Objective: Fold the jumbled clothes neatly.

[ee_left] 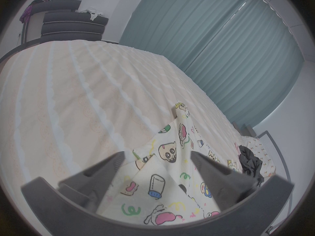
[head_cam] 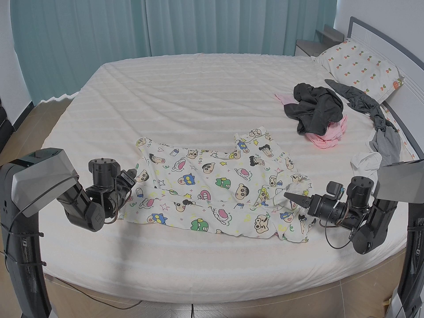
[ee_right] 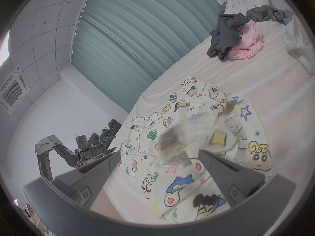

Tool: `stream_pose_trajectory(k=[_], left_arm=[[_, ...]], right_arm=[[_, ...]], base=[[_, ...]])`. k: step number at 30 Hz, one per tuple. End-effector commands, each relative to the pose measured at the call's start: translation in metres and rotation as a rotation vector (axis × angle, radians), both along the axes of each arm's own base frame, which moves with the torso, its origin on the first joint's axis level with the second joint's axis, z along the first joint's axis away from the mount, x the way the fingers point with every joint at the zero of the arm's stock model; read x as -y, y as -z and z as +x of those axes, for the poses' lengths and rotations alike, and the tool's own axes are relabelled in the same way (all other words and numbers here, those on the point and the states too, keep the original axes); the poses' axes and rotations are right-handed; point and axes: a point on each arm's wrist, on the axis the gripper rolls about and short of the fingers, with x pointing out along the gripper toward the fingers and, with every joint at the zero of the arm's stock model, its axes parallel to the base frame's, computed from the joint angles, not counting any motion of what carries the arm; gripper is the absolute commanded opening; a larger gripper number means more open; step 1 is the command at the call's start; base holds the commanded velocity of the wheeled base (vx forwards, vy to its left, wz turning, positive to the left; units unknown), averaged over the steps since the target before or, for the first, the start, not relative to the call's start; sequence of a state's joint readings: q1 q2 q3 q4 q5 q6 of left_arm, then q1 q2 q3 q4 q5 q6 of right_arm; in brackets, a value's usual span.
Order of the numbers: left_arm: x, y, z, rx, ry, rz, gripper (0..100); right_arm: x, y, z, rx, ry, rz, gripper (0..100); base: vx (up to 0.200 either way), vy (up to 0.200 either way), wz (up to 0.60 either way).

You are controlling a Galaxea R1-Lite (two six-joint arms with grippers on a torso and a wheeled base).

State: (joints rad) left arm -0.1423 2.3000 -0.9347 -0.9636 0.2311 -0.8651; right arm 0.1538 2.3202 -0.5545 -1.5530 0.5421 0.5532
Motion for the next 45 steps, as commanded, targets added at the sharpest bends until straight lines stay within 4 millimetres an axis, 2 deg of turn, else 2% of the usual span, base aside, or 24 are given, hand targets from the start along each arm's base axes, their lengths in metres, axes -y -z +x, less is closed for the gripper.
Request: stream_pose_trajectory(k=[1,2,5,8,11,15,18,21,24,28,39,45], left_arm=[[-0.012,-0.009,0.004,0.031,-0.033,-0.016,100],[-0.012,-0.009,0.004,0.031,-0.033,-0.016,100],[-0.030,-0.027,-0.002,0.063,-0.053,-0.035,100],[-0.041,-0.033,-0.020,0.043,-0.033,-0.094,100],[-0.047,-0.035,-0.048,-0.016,0.108,-0.226,100],[-0.056,-0.028,-0.055,-0.072,0.282,-0.263,100],[-0.066,-0.021,-0.049,-0.090,0.405,-0.130,100],[-0.071,-0.010,-0.033,-0.135,0.496,0.031,100],[-0.071,-0.017,-0.021,-0.191,0.567,0.100,100],[-0.069,-0.023,-0.007,-0.184,0.683,0.208,100],[-0.045,-0.010,0.010,-0.177,0.759,0.227,100],[-0.046,0.005,0.018,-0.194,0.753,0.228,100]], right_arm=[[0.007,-0.003,0.002,0.020,0.033,0.002,100],[0.007,-0.003,0.002,0.020,0.033,0.002,100],[0.015,-0.009,0.003,0.028,0.082,0.014,100],[0.017,-0.026,0.002,0.026,0.109,0.085,100],[0.010,-0.041,-0.004,0.010,0.101,0.155,100],[0.000,-0.037,-0.010,-0.020,0.079,0.153,100],[-0.003,-0.030,-0.015,-0.050,0.068,0.147,100],[-0.002,-0.027,-0.016,-0.066,0.066,0.143,100],[-0.001,-0.025,-0.016,-0.072,0.063,0.143,100],[-0.004,-0.020,-0.018,-0.088,0.056,0.131,100],[-0.012,-0.016,-0.024,-0.092,0.019,0.100,100],[-0.012,-0.014,-0.025,-0.096,0.019,0.098,100]], base=[[0.000,0.000,0.00],[0.000,0.000,0.00],[0.000,0.000,0.00],[0.000,0.000,0.00],[0.000,0.000,0.00],[0.000,0.000,0.00],[0.000,0.000,0.00],[0.000,0.000,0.00],[0.000,0.000,0.00],[0.000,0.000,0.00],[0.000,0.000,0.00],[0.000,0.000,0.00]])
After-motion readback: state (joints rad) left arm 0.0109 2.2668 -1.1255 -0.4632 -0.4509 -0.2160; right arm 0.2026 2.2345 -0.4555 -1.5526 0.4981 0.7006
